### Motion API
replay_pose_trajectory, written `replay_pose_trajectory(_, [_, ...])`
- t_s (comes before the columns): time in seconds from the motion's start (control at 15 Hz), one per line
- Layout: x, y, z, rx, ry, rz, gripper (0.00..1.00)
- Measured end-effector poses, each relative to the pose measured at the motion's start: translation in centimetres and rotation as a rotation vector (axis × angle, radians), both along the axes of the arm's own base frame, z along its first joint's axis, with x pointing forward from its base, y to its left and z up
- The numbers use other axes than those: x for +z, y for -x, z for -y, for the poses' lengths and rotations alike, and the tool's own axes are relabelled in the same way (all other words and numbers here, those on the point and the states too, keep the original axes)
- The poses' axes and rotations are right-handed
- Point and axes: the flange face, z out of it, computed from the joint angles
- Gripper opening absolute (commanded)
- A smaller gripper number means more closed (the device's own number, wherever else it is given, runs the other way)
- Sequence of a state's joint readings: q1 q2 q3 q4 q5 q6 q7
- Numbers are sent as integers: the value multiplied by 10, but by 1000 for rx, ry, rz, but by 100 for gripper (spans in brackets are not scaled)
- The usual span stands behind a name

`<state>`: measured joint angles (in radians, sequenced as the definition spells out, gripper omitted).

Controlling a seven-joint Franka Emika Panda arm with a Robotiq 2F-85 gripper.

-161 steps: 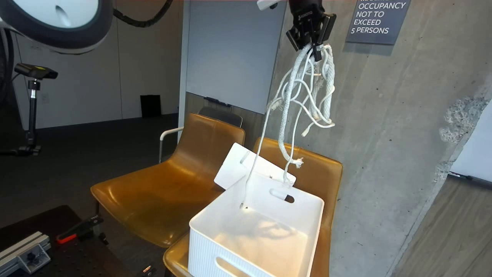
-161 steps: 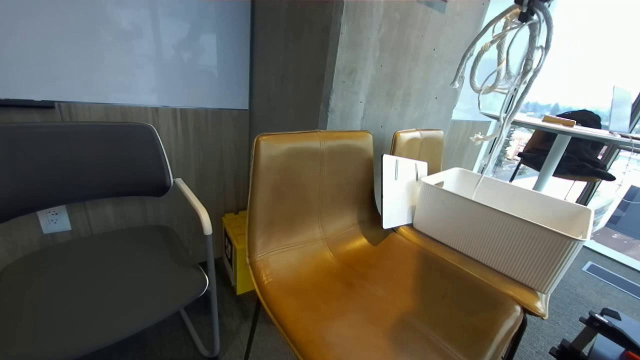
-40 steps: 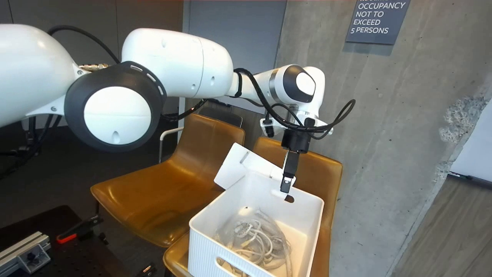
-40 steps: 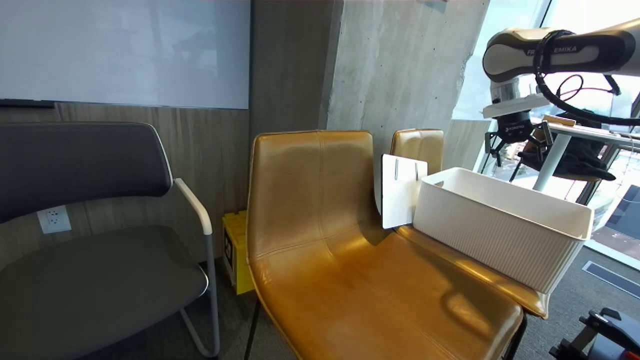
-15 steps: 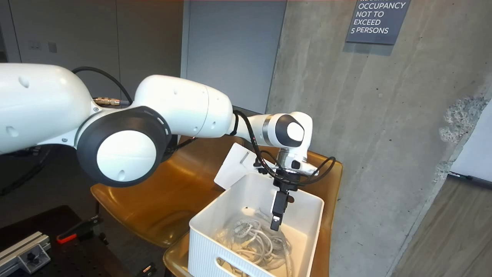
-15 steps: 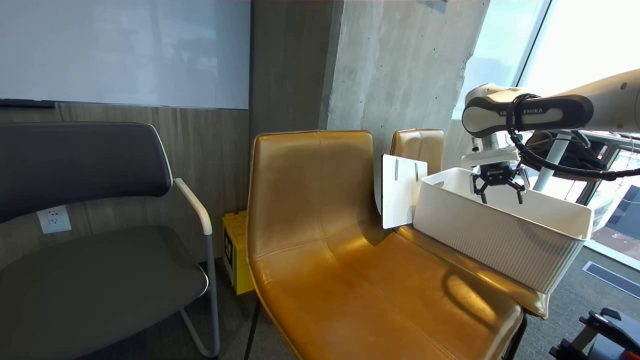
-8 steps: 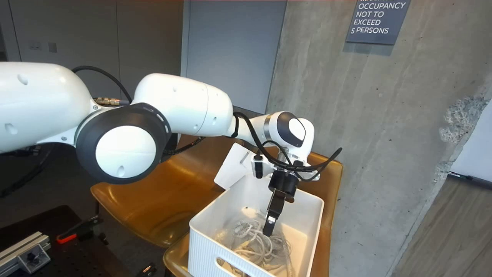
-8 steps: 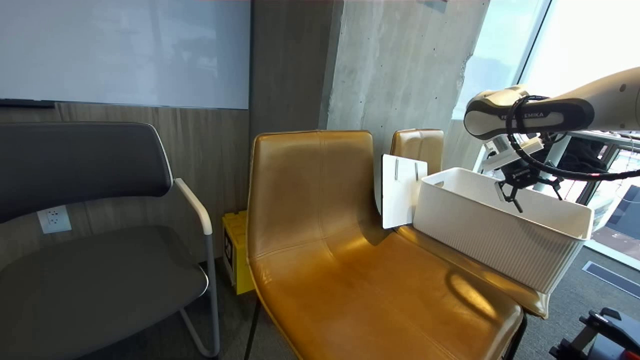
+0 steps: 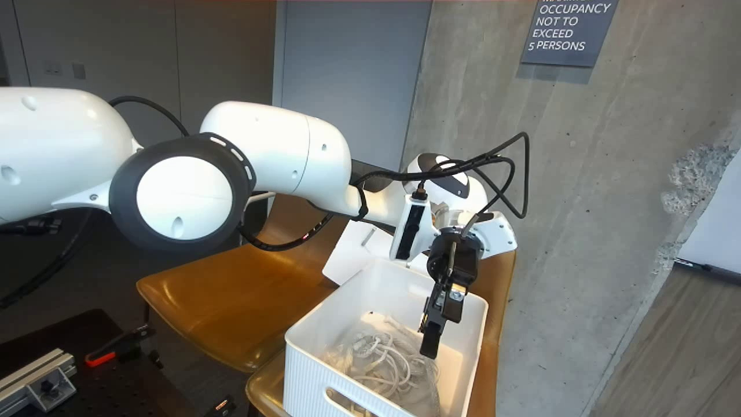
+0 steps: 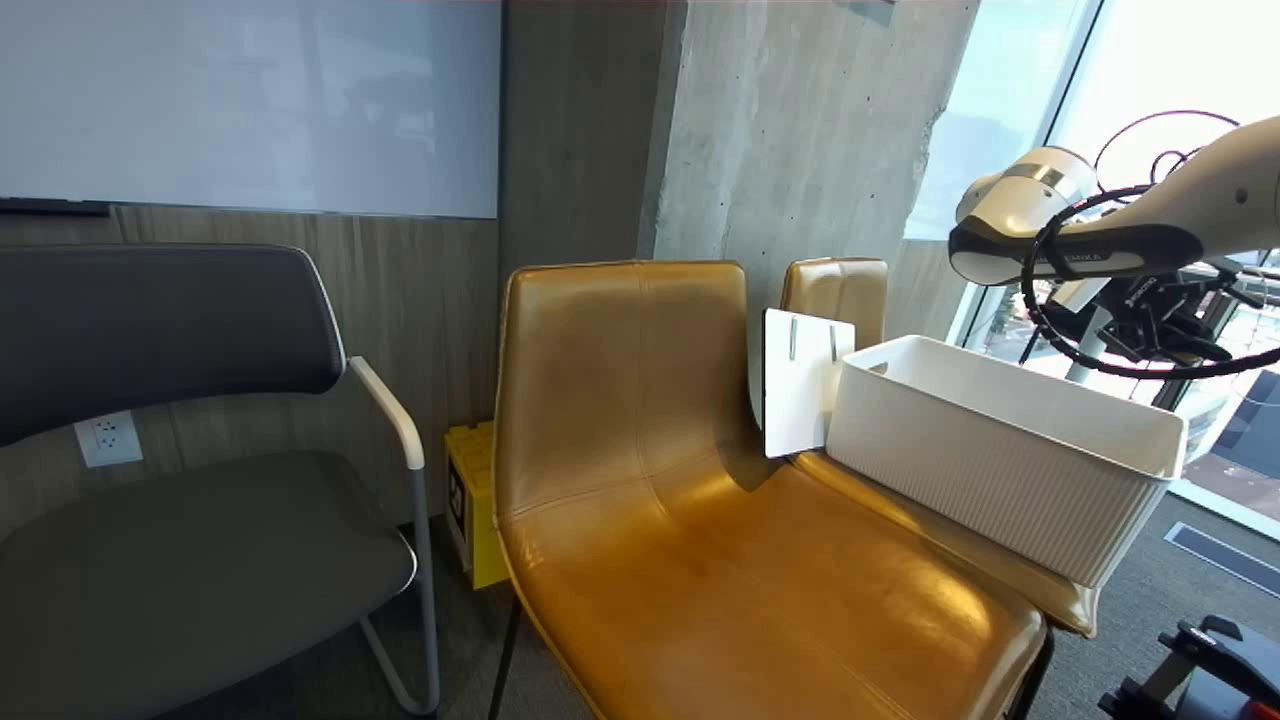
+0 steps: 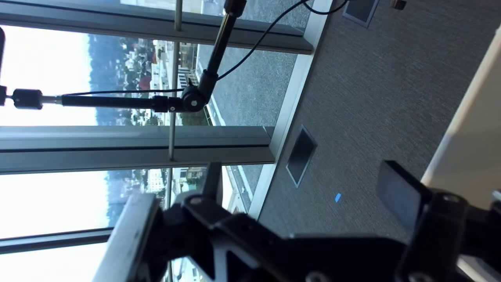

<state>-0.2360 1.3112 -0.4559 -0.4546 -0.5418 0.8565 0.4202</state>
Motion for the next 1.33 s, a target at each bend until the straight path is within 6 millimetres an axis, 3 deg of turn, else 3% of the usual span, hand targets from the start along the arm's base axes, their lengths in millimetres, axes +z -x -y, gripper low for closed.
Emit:
replay_pose_trajectory(0.2, [21, 3, 1, 42, -38, -121, 100])
replay_pose_trajectory(0.6, [37, 22, -6, -15, -102, -201, 100])
replay_pose_trajectory(0.8, [39, 42, -3, -118, -102, -115, 100])
replay_pose_trajectory(1.0, [55, 53, 4, -143, -57, 31, 100])
replay_pose_trajectory(1.33, [113, 48, 1, -75, 40, 268, 100])
